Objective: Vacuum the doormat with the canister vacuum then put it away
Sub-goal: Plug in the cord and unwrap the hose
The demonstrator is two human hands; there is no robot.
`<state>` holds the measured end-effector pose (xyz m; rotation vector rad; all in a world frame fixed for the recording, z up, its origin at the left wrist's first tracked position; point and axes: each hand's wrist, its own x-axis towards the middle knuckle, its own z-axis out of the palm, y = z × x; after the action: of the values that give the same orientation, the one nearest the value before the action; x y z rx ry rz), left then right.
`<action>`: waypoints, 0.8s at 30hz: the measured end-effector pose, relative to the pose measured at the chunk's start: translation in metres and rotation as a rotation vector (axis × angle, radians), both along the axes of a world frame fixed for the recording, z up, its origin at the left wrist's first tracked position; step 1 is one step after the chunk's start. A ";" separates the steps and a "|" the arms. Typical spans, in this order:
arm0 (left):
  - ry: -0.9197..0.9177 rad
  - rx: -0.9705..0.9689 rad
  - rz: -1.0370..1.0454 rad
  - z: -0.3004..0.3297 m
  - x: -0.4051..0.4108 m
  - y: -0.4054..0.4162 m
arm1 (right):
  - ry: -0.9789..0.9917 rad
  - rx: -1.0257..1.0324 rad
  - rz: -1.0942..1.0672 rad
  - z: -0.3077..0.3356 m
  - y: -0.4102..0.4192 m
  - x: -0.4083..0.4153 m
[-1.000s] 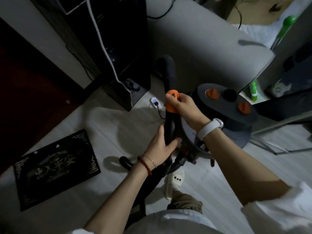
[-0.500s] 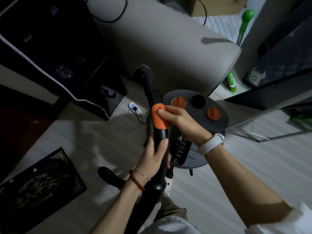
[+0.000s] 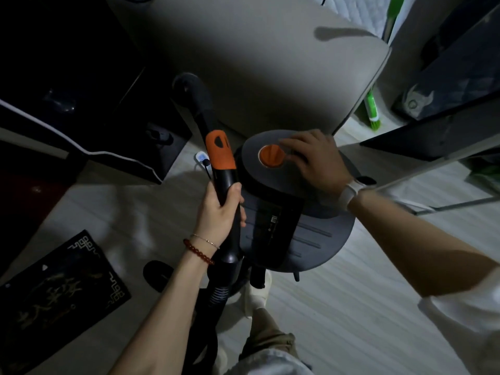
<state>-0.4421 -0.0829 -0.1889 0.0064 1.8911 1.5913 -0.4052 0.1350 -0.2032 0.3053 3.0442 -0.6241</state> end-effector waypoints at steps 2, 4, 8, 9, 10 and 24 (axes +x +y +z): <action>-0.006 -0.011 -0.006 -0.003 -0.001 0.005 | -0.064 0.043 0.120 -0.006 0.005 -0.013; -0.012 -0.028 -0.002 -0.006 0.000 0.008 | -0.137 0.052 0.201 -0.013 0.007 -0.022; -0.042 -0.055 0.036 -0.012 0.000 0.009 | -0.145 -0.046 0.177 -0.021 0.006 -0.029; -0.051 -0.057 0.050 -0.011 -0.001 0.009 | -0.137 -0.049 0.173 -0.022 0.006 -0.030; -0.058 -0.056 0.063 -0.011 -0.001 0.009 | -0.135 -0.043 0.169 -0.022 0.006 -0.030; -0.023 -0.047 -0.029 -0.009 0.013 0.019 | 0.041 -0.232 -0.122 -0.007 0.046 0.055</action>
<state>-0.4286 -0.0641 -0.1980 -0.0044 1.9017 1.5207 -0.3502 0.1812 -0.2106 0.4781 2.9669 -0.9917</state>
